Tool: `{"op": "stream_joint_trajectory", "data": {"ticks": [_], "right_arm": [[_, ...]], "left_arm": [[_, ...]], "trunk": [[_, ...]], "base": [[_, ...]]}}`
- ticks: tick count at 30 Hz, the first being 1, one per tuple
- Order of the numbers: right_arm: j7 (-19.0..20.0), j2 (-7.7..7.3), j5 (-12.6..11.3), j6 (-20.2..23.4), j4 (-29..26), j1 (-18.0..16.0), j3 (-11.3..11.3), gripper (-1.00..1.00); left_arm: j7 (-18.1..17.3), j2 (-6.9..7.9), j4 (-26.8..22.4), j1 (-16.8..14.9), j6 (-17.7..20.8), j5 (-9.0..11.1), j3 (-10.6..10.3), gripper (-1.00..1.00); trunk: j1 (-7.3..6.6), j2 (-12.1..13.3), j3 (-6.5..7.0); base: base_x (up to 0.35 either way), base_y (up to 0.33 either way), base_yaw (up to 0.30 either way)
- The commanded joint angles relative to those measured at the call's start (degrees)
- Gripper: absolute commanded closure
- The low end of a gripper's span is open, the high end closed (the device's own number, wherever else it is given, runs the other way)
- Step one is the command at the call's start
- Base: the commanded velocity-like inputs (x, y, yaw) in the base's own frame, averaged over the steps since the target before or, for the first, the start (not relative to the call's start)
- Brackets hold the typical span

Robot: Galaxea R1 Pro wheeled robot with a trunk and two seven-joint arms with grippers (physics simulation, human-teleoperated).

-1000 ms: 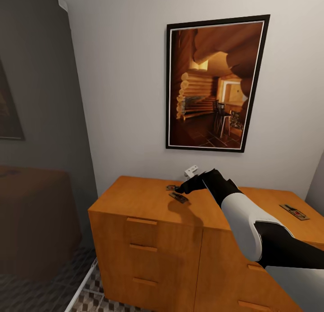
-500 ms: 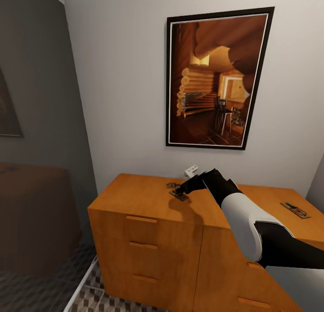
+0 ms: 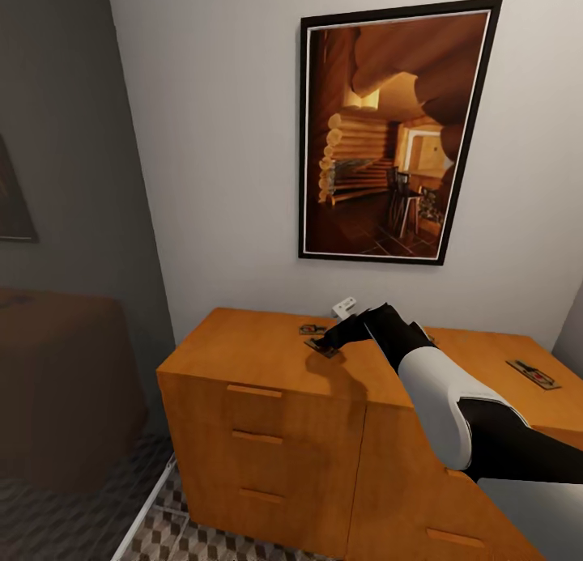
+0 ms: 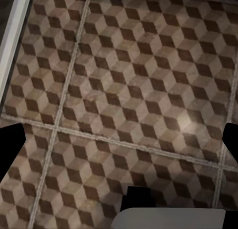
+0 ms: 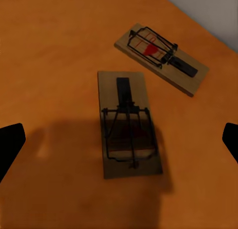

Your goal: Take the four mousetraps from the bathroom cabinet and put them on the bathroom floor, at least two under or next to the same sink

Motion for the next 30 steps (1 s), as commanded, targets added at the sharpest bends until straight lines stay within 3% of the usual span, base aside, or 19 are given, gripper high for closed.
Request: {"op": "stream_joint_trajectory", "data": {"ticks": [1, 13, 30], "right_arm": [[0.5, 0.06, 0.4, 0.3, -0.1, 0.0, -0.5, -1.00], [5.5, -0.08, 0.4, 0.3, -0.1, 0.0, -0.6, -1.00], [6.4, -0.80, 0.4, 0.3, -0.1, 0.0, -0.6, -1.00]], "left_arm": [[0.1, -0.01, 0.0, 0.0, -0.2, 0.0, 0.0, -1.00], [0.1, -0.01, 0.0, 0.0, -0.2, 0.0, 0.0, -1.00], [0.1, -0.02, 0.0, 0.0, -0.2, 0.0, 0.0, -1.00]], "trunk": [[0.00, 0.0, -0.15], [0.00, 0.0, -0.62], [0.00, 0.0, -0.64]], "base": [[0.000, 0.000, 0.000], [0.000, 0.000, 0.000], [0.000, -0.004, 0.000]]}}
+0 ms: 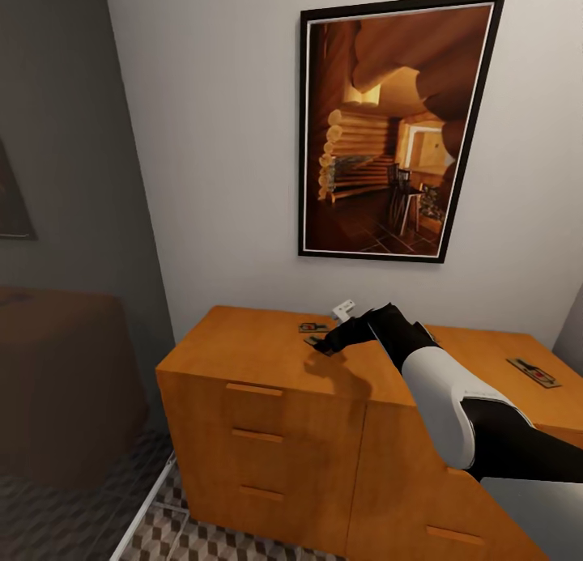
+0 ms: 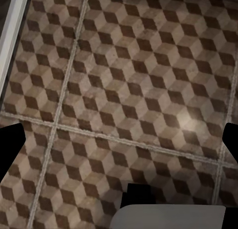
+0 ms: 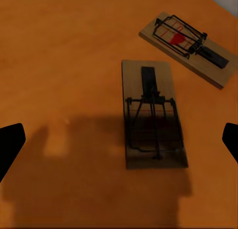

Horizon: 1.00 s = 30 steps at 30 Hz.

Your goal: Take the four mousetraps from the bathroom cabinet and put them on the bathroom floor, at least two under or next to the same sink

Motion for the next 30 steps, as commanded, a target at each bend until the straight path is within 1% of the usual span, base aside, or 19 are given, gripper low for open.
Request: {"op": "stream_joint_trajectory", "data": {"ticks": [1, 7, 24, 30], "right_arm": [[0.3, 0.06, 0.4, 0.4, -0.1, 0.0, -0.5, -1.00], [0.3, 0.05, 0.4, 0.4, -0.1, 0.0, -0.5, -1.00], [0.3, 0.05, 0.4, 0.4, -0.1, 0.0, -0.5, -1.00], [0.3, 0.05, 0.4, 0.4, 0.0, 0.0, -0.5, -1.00]], "left_arm": [[0.1, -0.01, 0.0, 0.0, -0.2, 0.0, 0.1, -1.00], [0.1, 0.00, 0.0, 0.0, -0.2, 0.0, 0.1, -1.00], [0.1, 0.00, 0.0, 0.0, -0.2, 0.0, 0.1, -1.00], [0.1, 0.00, 0.0, 0.0, -0.2, -0.1, 0.1, -1.00]], "trunk": [[0.00, 0.0, -0.07], [0.00, 0.0, -0.07], [0.00, 0.0, -0.07], [0.00, 0.0, -0.07]], "base": [[0.000, -0.050, 0.000], [0.000, -0.050, 0.000], [0.000, -0.003, 0.000], [0.054, -0.052, 0.000]]}}
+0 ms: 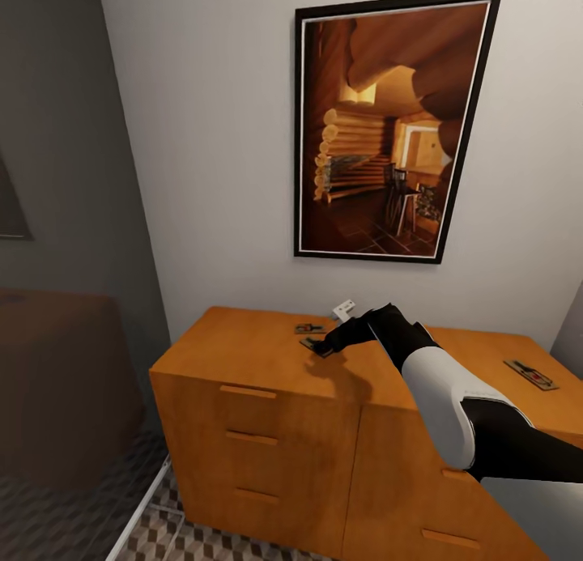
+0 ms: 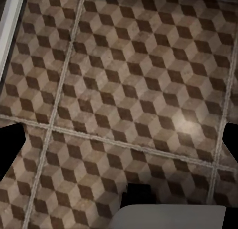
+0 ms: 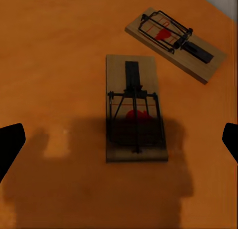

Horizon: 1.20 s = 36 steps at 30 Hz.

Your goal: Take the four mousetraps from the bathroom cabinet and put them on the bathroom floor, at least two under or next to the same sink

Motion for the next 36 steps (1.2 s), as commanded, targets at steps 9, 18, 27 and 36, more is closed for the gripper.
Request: {"op": "stream_joint_trajectory", "data": {"ticks": [9, 18, 27, 36], "right_arm": [[0.2, 0.06, 0.4, 0.3, 0.0, 0.0, -0.5, -1.00], [0.2, 0.06, 0.4, 0.3, 0.0, 0.0, -0.5, -1.00], [0.2, 0.06, 0.4, 0.3, 0.0, 0.0, -0.5, -1.00], [0.2, 0.06, 0.4, 0.4, 0.0, 0.0, -0.5, -1.00]], "left_arm": [[0.1, -0.01, 0.0, 0.0, -0.2, 0.0, 0.1, -1.00], [0.1, -0.01, 0.0, 0.0, -0.2, 0.0, 0.1, -1.00], [0.1, -0.01, 0.0, 0.0, -0.2, 0.0, 0.1, -1.00], [0.1, -0.01, 0.1, 0.0, -0.2, 0.0, 0.1, -1.00]], "trunk": [[0.01, 0.0, -0.07], [0.01, 0.0, -0.07], [0.01, 0.0, -0.07], [0.01, 0.0, -0.07]], "base": [[0.042, -0.040, 0.000], [0.002, -0.002, 0.000], [0.000, 0.000, 0.000], [0.000, 0.000, 0.000]]}}
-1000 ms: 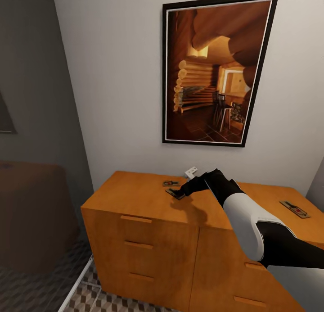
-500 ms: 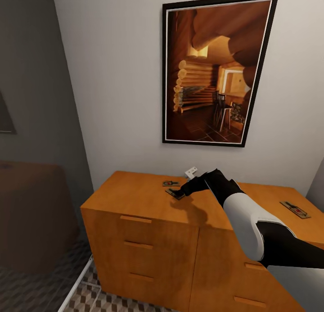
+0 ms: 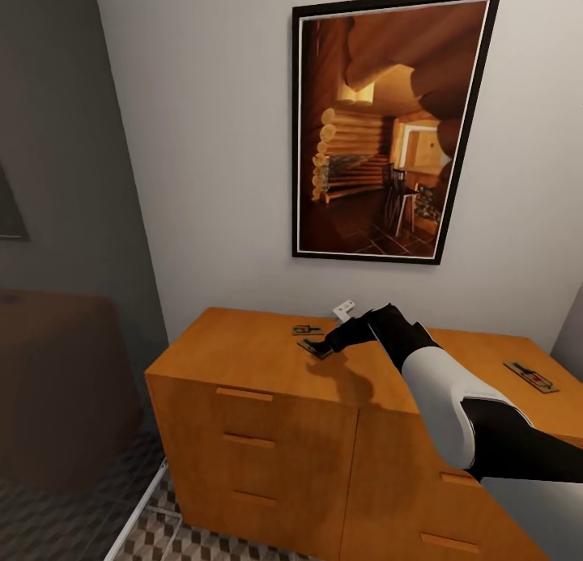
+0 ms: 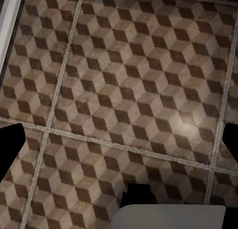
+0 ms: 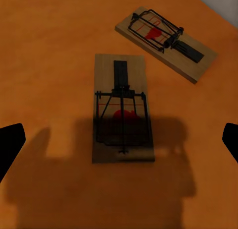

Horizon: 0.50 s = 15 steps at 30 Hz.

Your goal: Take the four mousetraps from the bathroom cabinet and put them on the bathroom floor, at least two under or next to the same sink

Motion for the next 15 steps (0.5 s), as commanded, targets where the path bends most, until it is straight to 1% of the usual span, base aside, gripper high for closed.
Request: {"op": "stream_joint_trajectory", "data": {"ticks": [1, 8, 15], "right_arm": [[0.3, 0.06, 0.4, 0.4, -0.1, 0.0, -0.5, -1.00], [0.3, 0.06, 0.4, 0.4, -0.1, 0.0, -0.5, -1.00], [0.3, 0.06, 0.4, 0.4, -0.1, 0.0, -0.5, -1.00]], "left_arm": [[0.1, -0.01, 0.0, 0.0, -0.2, 0.0, 0.0, -1.00], [0.1, -0.01, 0.0, 0.0, -0.2, 0.0, 0.0, -1.00], [0.1, -0.01, 0.1, 0.0, -0.2, 0.0, 0.0, -1.00]], "trunk": [[0.00, 0.0, -0.07], [0.00, 0.0, -0.13], [0.00, 0.0, -0.54]], "base": [[0.000, 0.000, 0.000], [0.000, 0.000, 0.000], [0.000, 0.000, 0.000]]}}
